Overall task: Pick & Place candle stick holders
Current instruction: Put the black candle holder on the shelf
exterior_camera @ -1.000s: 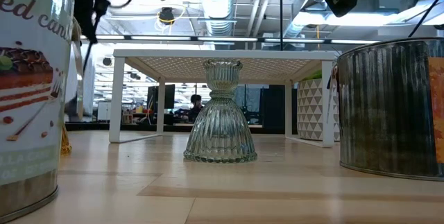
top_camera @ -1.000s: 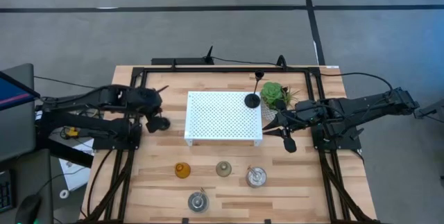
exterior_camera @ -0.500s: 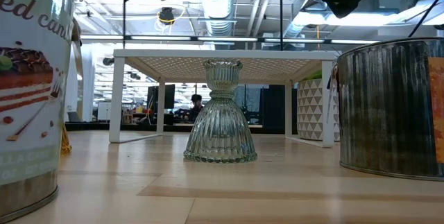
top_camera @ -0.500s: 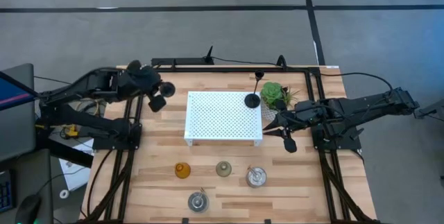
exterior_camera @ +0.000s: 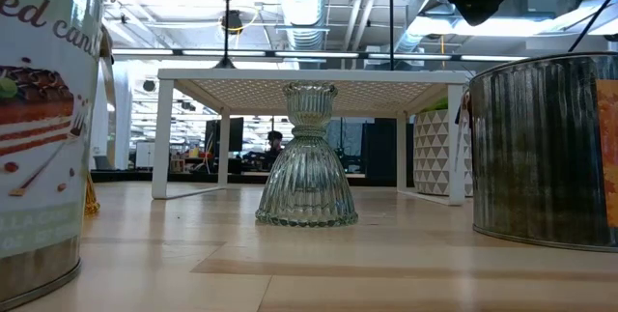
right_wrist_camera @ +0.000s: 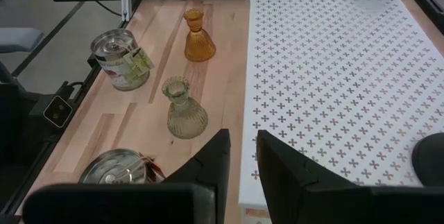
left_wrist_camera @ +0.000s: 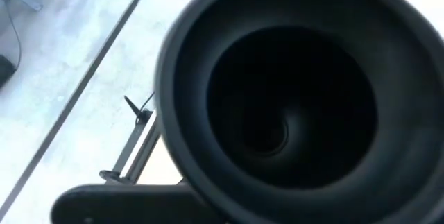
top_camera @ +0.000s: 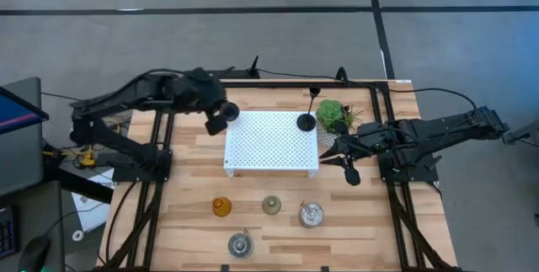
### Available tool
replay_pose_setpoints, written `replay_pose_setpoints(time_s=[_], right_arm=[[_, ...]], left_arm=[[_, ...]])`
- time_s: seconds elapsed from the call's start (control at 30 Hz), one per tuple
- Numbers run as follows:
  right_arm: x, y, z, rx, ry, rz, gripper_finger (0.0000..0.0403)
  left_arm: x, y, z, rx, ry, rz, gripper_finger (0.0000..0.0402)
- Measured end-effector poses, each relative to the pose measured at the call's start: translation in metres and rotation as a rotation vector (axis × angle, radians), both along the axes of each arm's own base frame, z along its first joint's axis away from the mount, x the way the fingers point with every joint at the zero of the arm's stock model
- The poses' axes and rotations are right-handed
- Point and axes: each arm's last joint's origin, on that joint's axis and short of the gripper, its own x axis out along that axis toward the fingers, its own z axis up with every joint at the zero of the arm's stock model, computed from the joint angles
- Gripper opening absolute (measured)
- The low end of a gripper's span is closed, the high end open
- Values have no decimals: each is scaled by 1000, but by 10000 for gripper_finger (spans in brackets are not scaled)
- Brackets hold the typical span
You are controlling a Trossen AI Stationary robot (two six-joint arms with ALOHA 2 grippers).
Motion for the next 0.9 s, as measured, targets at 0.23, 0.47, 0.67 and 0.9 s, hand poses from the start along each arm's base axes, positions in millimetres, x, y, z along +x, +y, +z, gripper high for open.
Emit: replay_pose_setpoints(time_s=[0.23, 0.47, 0.67, 0.9], right_arm=[[-1, 0, -1, -3, 14, 0, 65], [-1, 0, -2, -4, 26, 0, 65], [-2, 0, -3, -4, 34, -1, 65], [-2, 0, -3, -5, 40, -1, 65]], left_arm=[[29, 5, -11, -86, 34, -74, 14], [35, 15, -4, -153, -79, -131, 14], [33, 24, -4, -159, -84, -91, 14], [31, 29, -5, -189, -91, -70, 14]])
